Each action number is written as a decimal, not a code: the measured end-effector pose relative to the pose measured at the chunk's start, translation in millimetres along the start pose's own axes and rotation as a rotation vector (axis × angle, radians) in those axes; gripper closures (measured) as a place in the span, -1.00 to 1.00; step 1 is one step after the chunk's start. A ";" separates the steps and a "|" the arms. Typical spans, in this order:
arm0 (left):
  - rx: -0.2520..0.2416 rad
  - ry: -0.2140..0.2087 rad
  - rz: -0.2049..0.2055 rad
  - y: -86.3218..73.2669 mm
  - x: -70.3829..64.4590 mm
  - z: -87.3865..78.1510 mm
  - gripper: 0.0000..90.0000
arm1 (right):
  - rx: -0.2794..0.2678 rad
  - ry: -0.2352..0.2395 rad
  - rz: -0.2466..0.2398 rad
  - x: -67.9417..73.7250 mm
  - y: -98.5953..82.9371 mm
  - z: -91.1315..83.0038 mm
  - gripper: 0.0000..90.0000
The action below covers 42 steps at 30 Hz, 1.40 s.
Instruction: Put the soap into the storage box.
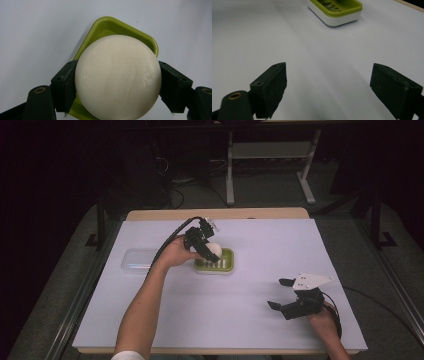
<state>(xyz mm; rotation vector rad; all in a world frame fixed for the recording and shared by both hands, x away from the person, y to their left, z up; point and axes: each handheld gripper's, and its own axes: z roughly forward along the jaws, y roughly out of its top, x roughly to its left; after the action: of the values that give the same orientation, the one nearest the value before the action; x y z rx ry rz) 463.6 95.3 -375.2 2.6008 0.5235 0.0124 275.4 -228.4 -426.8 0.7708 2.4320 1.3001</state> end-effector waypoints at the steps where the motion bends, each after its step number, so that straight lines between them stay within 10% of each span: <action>1: 0.004 -0.004 -0.004 0.2 0.2 0.7 -0.43 | 0.000 0.000 0.000 -0.1 0.0 -0.1 -0.71; 42: 0.048 -0.002 -0.015 0.9 2.7 20.9 -0.44 | 0.002 0.002 -0.003 -0.5 -0.7 -0.3 -0.71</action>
<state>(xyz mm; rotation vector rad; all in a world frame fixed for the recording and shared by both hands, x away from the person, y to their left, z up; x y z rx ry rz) 468.6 86.0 -393.4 2.6431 0.5489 -0.0074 275.4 -229.2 -427.3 0.7659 2.4352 1.2984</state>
